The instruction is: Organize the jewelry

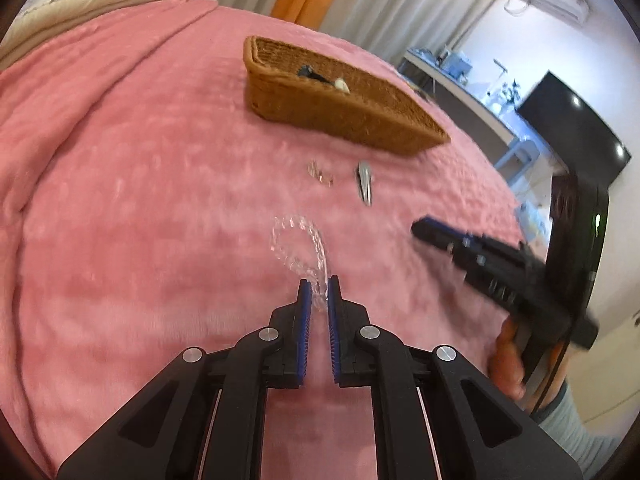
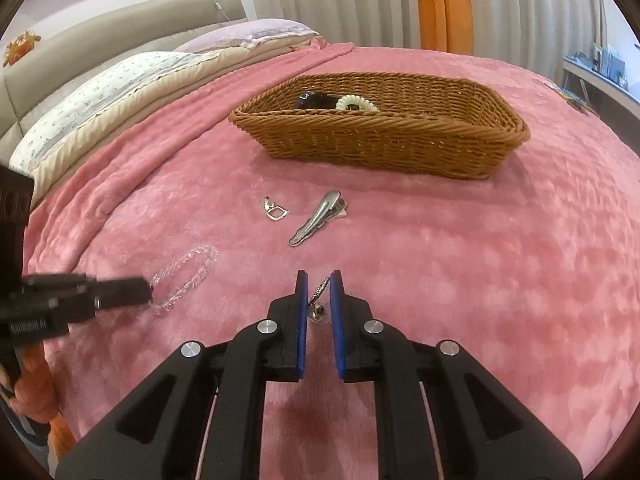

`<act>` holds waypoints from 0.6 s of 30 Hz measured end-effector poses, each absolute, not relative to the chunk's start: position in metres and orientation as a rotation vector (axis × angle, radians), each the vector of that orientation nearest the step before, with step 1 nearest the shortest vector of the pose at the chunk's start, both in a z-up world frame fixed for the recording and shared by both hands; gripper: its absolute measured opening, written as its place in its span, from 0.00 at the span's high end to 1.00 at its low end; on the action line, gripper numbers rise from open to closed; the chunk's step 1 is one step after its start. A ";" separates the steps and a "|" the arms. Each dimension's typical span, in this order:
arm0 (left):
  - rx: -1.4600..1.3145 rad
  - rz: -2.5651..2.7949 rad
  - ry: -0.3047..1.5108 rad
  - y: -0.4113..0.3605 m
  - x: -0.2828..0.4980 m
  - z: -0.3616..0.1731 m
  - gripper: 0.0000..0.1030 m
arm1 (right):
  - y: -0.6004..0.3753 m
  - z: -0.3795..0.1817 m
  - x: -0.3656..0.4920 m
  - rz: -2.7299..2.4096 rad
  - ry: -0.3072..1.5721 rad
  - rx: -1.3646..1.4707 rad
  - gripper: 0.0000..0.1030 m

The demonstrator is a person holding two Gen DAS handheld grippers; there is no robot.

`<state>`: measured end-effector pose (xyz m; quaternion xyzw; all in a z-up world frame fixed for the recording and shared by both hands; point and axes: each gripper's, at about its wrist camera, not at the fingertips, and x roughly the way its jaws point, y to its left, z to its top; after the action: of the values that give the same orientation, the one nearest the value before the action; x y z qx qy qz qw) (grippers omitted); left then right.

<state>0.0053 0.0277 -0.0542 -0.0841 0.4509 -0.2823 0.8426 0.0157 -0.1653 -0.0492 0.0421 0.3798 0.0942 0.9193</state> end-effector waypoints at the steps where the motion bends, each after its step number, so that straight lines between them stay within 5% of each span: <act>1: -0.176 -0.588 0.962 0.028 0.005 -0.055 0.92 | -0.168 -0.050 0.013 0.192 0.785 0.091 0.91; 5: -0.161 -0.533 0.955 0.033 0.001 -0.054 0.85 | -0.169 -0.051 0.012 0.190 0.792 0.096 0.91; 8: -0.162 -0.501 0.926 0.034 0.004 -0.046 0.44 | -0.169 -0.052 0.011 0.190 0.795 0.097 0.91; 18: 0.088 -0.433 0.952 -0.013 0.019 -0.056 0.43 | -0.167 -0.053 0.010 0.204 0.798 0.091 0.91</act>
<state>0.0191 -0.0130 -0.0556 0.0418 0.4544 -0.2067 0.8655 0.0100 -0.1674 -0.0528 0.0440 0.3878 0.0989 0.9153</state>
